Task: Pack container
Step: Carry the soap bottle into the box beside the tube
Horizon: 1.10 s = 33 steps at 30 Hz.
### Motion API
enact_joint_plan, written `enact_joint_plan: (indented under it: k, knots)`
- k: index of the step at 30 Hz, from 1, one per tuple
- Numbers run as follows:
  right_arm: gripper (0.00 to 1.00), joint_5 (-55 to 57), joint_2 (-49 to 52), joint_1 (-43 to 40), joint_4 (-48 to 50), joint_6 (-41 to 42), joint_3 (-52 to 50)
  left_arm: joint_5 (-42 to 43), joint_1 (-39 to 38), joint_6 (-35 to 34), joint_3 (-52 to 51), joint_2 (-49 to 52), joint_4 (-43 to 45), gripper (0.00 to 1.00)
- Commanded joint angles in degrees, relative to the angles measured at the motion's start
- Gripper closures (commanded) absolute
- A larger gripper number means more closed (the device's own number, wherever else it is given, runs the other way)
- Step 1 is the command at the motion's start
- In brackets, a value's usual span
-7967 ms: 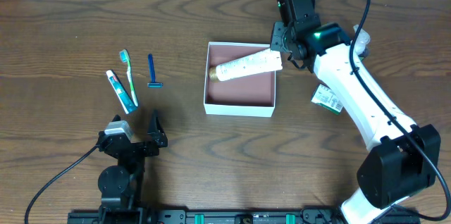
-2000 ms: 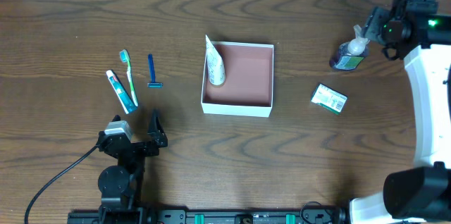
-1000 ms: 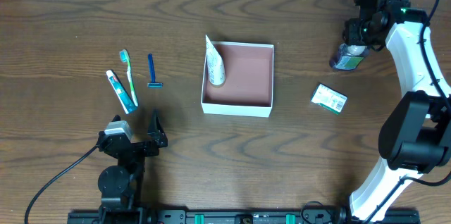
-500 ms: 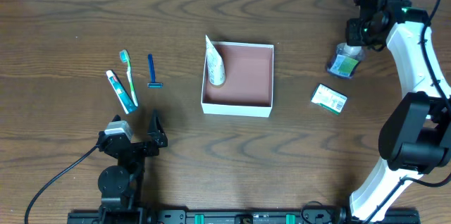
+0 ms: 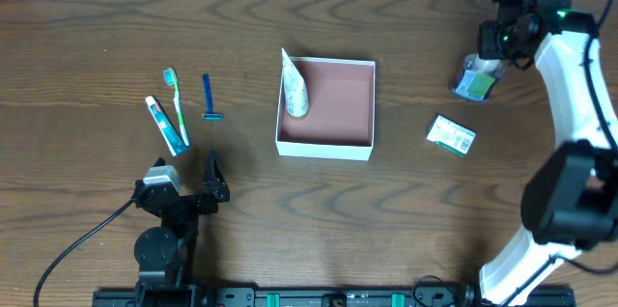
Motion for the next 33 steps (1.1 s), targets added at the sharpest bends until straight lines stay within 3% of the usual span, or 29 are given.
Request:
enact_joint_plan:
  k: [1,7,13,21,33]
  knots:
    - [0.90,-1.05,-9.86,2.86,0.66,0.55,0.94,-0.24,0.28,0.79,-1.97,-0.02,-0.79,0.02]
    - [0.90,-4.50,-18.14,10.69,2.19,-0.46,0.94,-0.24,0.28,0.79,-1.97,-0.02,-0.79,0.02]
    - [0.90,-4.24,-19.45,21.20,5.81,0.87,0.92,-0.24,0.28,0.79,-1.97,-0.02,-0.79,0.02]
    - [0.91,-2.43,-13.51,30.34,13.70,4.55,0.92,-0.24,0.28,0.79,-1.97,-0.02,-0.79,0.02]
    - [0.96,-2.82,-3.54,34.01,16.11,7.08,0.92,-0.24,0.28,0.79,-1.97,-0.02,-0.79,0.02]
